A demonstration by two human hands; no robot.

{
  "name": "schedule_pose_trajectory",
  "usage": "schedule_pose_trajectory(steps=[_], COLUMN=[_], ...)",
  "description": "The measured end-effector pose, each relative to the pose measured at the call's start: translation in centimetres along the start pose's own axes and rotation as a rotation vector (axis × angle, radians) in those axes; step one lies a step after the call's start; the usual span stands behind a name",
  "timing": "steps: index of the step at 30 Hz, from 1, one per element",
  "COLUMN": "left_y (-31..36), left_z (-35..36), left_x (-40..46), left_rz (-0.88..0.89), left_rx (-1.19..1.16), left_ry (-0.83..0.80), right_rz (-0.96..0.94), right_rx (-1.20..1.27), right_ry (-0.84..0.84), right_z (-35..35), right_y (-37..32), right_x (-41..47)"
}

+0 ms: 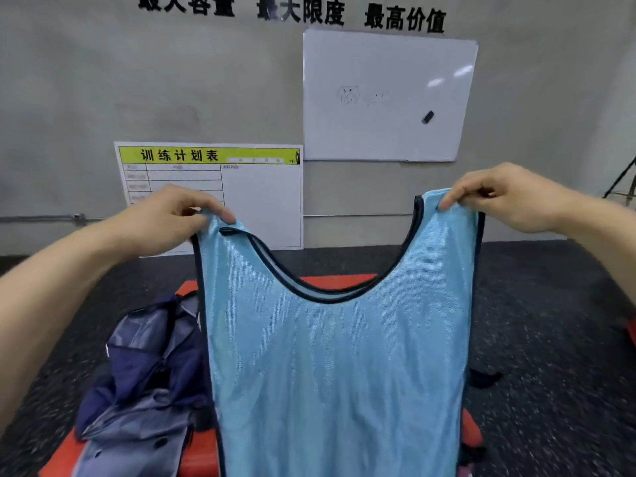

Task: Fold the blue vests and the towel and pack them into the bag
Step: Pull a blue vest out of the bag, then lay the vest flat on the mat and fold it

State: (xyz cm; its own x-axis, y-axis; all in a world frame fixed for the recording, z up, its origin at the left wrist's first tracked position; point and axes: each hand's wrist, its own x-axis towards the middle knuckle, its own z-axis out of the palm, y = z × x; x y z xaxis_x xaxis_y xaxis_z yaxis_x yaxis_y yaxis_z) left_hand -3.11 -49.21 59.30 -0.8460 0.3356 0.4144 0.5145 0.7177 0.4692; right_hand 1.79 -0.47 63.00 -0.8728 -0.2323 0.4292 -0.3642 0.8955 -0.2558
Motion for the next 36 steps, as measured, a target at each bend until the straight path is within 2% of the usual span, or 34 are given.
schedule_pose_trajectory(steps=[8, 14, 22, 26, 30, 33, 36], left_y=[-10.5, -19.3, -29.2, -32.9, -36.5, -35.6, -32.2], left_z=[10.2, 18.9, 29.4, 32.8, 35.7, 37.1, 38.4], left_x=[6.3, 10.9, 21.1, 27.0, 28.5, 25.2, 17.6], left_rz=[-0.104, -0.122, -0.289, -0.415, -0.312, -0.247, -0.195], left_rx=[0.042, 0.074, 0.121, 0.131, 0.344, 0.365, 0.224], left_ry=[0.011, -0.106, -0.230, -0.172, -0.099, -0.160, -0.186], right_rz=[-0.040, 0.060, 0.113, 0.168, 0.205, 0.184, 0.176], right_rx=[-0.176, -0.198, -0.293, -0.345, -0.376, -0.168, 0.047], right_ry=[-0.213, -0.345, -0.549, -0.514, -0.469, -0.309, -0.257], right_z=[14.8, 26.8, 41.0, 45.8, 49.6, 51.8, 53.1], right_y=[6.4, 11.7, 17.2, 20.7, 22.8, 22.2, 20.2], right_x=[7.8, 13.6, 22.8, 28.0, 29.2, 24.4, 15.0])
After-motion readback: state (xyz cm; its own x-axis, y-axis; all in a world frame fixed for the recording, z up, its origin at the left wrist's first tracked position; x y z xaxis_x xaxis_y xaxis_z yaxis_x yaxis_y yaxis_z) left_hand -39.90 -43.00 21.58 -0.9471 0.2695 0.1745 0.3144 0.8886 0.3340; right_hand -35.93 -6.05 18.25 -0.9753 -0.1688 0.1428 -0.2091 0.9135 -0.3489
